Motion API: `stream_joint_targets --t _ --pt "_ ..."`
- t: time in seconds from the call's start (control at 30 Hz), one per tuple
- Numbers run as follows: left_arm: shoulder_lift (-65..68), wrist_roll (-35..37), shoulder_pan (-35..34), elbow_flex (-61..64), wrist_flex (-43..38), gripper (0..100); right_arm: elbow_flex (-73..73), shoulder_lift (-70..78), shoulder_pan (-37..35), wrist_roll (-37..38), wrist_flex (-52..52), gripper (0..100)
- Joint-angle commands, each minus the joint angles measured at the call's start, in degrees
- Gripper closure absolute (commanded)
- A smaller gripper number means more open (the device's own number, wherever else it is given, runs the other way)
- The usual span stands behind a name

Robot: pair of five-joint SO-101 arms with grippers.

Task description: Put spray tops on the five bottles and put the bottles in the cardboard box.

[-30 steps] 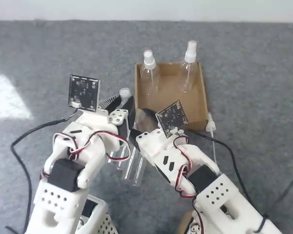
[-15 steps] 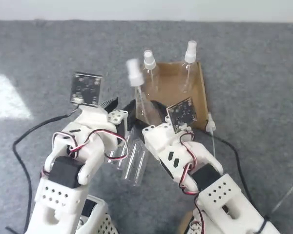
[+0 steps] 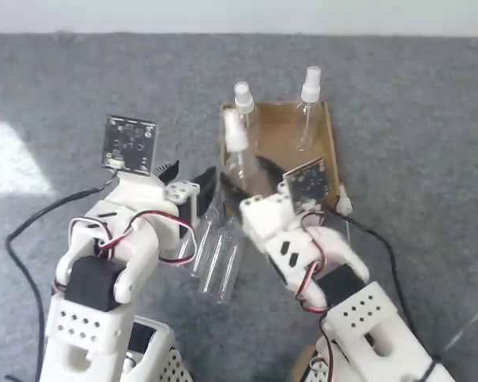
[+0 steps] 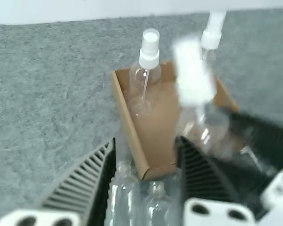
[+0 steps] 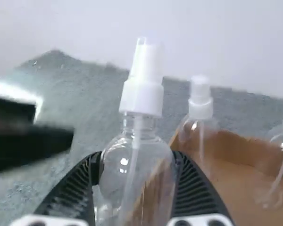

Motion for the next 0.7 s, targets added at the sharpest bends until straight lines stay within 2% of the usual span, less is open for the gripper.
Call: stream_joint_targets --t 0.0,0.3,0.47,0.67 --pt "-2.46 -4.13 -0.09 1.36 0.88 75 -9.93 -0.13 2.95 -0.44 -0.84 99.3" --pt "-23.03 -9.41 2.2 20.09 -10.73 75 -28.57 18.86 2.95 -0.53 7.78 99.3" --pt "-20.57 -10.11 5.54 21.14 -11.25 75 -38.77 24.13 -1.8 -0.7 18.86 99.3" --pt "-12.75 -10.2 5.27 21.85 -17.32 75 -43.87 22.73 -4.26 -0.62 29.67 99.3"
